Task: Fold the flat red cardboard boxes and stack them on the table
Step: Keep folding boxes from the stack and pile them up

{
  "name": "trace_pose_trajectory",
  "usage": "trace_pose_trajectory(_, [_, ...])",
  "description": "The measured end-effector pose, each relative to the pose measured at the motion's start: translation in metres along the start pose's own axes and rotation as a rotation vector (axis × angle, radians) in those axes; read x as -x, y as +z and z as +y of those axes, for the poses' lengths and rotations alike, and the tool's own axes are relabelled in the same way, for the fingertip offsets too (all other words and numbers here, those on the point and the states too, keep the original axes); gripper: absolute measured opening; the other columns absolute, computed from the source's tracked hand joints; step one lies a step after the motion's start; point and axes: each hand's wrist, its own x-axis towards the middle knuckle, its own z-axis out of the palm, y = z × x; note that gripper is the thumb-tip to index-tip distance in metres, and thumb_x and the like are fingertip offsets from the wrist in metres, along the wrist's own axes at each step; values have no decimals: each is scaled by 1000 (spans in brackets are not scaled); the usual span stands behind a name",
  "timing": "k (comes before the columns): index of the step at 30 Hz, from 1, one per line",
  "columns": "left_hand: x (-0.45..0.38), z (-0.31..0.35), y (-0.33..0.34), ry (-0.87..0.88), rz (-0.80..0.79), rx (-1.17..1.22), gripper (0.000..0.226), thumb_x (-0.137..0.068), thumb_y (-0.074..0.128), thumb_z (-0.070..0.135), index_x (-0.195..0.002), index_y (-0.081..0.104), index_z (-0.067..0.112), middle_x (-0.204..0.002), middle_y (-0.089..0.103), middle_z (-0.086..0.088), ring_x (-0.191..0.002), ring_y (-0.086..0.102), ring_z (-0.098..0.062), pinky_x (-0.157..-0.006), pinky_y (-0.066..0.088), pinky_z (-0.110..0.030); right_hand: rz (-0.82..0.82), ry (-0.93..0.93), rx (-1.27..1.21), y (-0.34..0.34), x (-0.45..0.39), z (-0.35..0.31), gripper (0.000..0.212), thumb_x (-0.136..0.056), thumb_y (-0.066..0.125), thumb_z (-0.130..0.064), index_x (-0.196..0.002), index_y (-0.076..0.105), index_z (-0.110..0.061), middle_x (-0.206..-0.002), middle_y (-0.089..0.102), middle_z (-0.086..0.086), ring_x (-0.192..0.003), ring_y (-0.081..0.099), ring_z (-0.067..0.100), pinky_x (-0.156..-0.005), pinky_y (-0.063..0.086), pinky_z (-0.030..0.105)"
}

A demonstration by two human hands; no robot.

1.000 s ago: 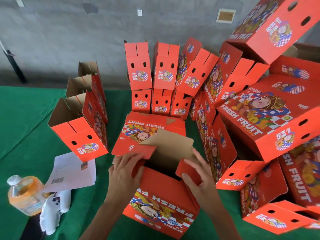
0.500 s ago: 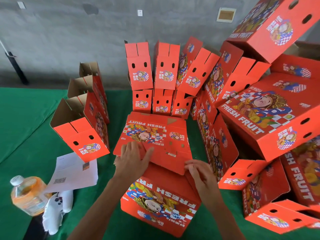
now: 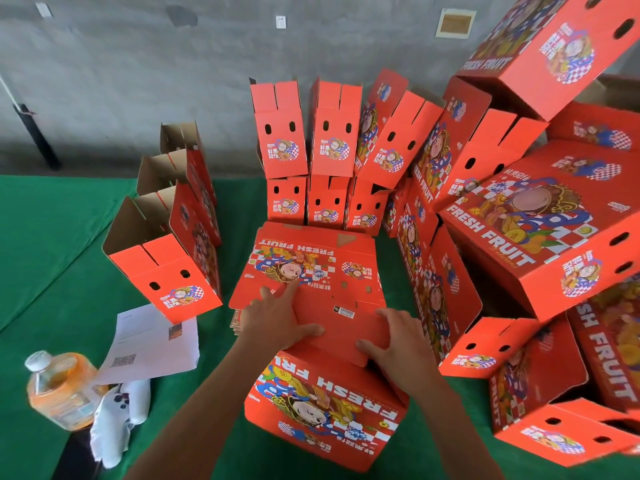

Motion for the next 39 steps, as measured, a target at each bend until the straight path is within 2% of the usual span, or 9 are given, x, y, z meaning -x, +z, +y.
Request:
trace_pose_trajectory(5, [2, -8, 10, 0, 47, 15, 97, -77, 29, 98, -158, 5, 51, -152, 38, -16, -136, 47, -41, -104, 45, -53, -14, -10, 74, 4, -5, -6, 61, -88, 63, -69, -137, 47, -36, -128, 46, -11, -126, 40, 13, -108, 40, 40])
trace_pose_trajectory(7, [0, -5, 10, 11, 79, 52, 83, -86, 12, 91, -158, 9, 50, -153, 40, -14, -135, 49, -40, -106, 45, -54, 86, 11, -143, 0, -1, -1, 55, -90, 53, -73, -126, 57, -32, -120, 52, -14, -120, 48, 10, -100, 42, 35])
trace_pose_trajectory(11, [1, -8, 10, -12, 118, 95, 77, -87, 17, 90, -153, 17, 50, -142, 51, -7, -124, 59, -39, -99, 51, -56, 174, 338, -600, 2, 12, 13, 65, -91, 28, -80, -100, 65, -26, -104, 68, -1, -103, 66, 19, -92, 50, 41])
trace_pose_trajectory(14, [1, -9, 7, -58, 125, 106, 86, -80, 18, 97, -151, 19, 50, -136, 55, -7, -121, 62, -39, -95, 51, -52, -107, 630, -718, -2, 22, 25, 77, -89, 18, -86, -107, 64, -27, -110, 70, 9, -105, 69, 32, -89, 60, 49])
trace_pose_trajectory(20, [1, 2, 10, -90, 171, 80, 85, -83, 17, 94, -149, 28, 41, -123, 63, -10, -112, 66, -37, -88, 51, -48, -481, 843, -828, -4, 41, 43, 105, -85, 15, -91, -136, 52, -8, -99, 69, 25, -80, 74, 39, -60, 64, 44])
trace_pose_trajectory(23, [1, 2, 10, -92, 181, 79, 83, -84, 18, 93, -145, 32, 39, -118, 65, -9, -108, 67, -35, -84, 52, -46, -559, 825, -787, 4, 52, 49, 103, -90, 18, -87, -136, 54, -2, -99, 75, 25, -82, 77, 35, -61, 62, 38])
trace_pose_trajectory(28, [3, 2, 6, -89, 173, 137, 82, -87, 22, 89, -149, 30, 36, -126, 65, -10, -114, 65, -35, -92, 53, -49, -475, 760, -906, 6, 62, 52, 74, -98, 44, -73, -121, 65, -6, -101, 72, 19, -67, 72, 23, -65, 58, 33])
trace_pose_trajectory(33, [21, -10, -17, -116, 200, 170, 87, -89, 26, 88, -153, 27, 30, -134, 64, -9, -121, 63, -36, -98, 50, -50, -454, 743, -1104, -5, 70, 48, 65, -89, 61, -71, -125, 64, -17, -82, 71, 15, -67, 70, 25, -61, 56, 32])
trace_pose_trajectory(39, [49, -27, -84, -117, 458, 285, 74, -91, 34, 83, -123, 44, 17, -121, 66, -17, -111, 65, -42, -92, 51, -51, -442, 432, -992, -58, 43, 18, 69, -76, 60, -89, -101, 77, -26, -84, 69, 14, -63, 65, 22, -64, 59, 34])
